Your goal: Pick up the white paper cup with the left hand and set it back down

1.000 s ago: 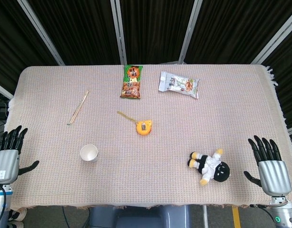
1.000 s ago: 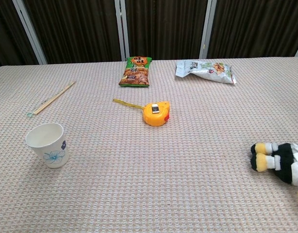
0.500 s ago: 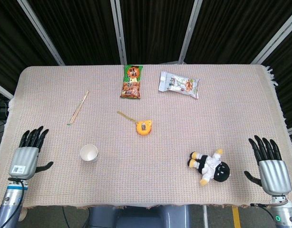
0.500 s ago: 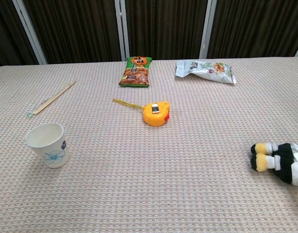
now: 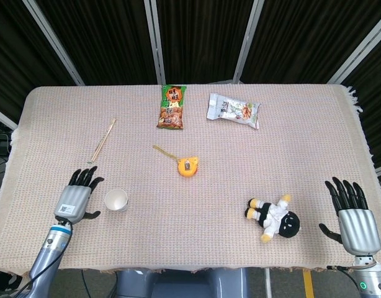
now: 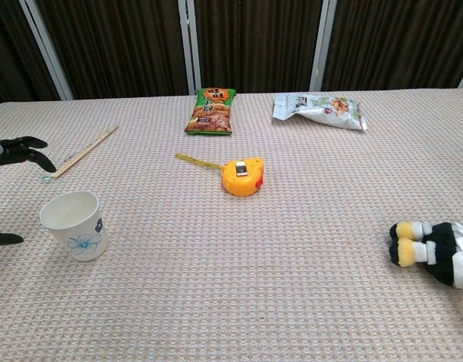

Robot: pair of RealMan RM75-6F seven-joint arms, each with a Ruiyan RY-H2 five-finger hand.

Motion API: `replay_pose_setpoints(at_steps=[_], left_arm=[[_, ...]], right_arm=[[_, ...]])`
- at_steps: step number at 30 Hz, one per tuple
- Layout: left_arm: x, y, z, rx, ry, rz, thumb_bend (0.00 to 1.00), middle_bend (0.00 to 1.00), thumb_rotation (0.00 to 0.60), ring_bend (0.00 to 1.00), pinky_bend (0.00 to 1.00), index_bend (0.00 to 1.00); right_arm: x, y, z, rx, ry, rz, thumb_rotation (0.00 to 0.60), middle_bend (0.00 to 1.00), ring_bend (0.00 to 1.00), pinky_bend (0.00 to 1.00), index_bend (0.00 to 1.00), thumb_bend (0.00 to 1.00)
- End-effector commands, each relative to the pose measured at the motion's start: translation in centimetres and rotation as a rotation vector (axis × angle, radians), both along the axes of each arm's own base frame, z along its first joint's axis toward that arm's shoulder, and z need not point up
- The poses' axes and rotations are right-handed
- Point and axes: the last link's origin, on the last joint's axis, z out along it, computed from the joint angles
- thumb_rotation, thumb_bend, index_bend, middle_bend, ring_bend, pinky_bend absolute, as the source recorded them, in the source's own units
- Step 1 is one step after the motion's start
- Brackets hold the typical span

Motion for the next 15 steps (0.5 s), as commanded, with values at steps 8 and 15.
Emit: replay_pose_setpoints(at_steps=[8, 15], left_arm=[[2.9, 1.9, -2.8, -0.044, -0.039, -0.045, 0.08, 0.0, 0.6, 0.0, 0.0, 0.28], [3.4, 2.2, -3.2, -0.058, -0.035, -0.036, 0.23, 0.0, 0.6, 0.0, 0.0, 0.46]], right_arm=[[-1.2, 1.3, 0.5, -0.025, 0.011, -0.057, 0.6, 0.0, 0.0, 0.0, 0.0, 0.05], [-1.3, 1.8, 1.0, -0.045, 0.002, -0.054, 0.6, 0.0, 0.0, 0.0, 0.0, 0.05]])
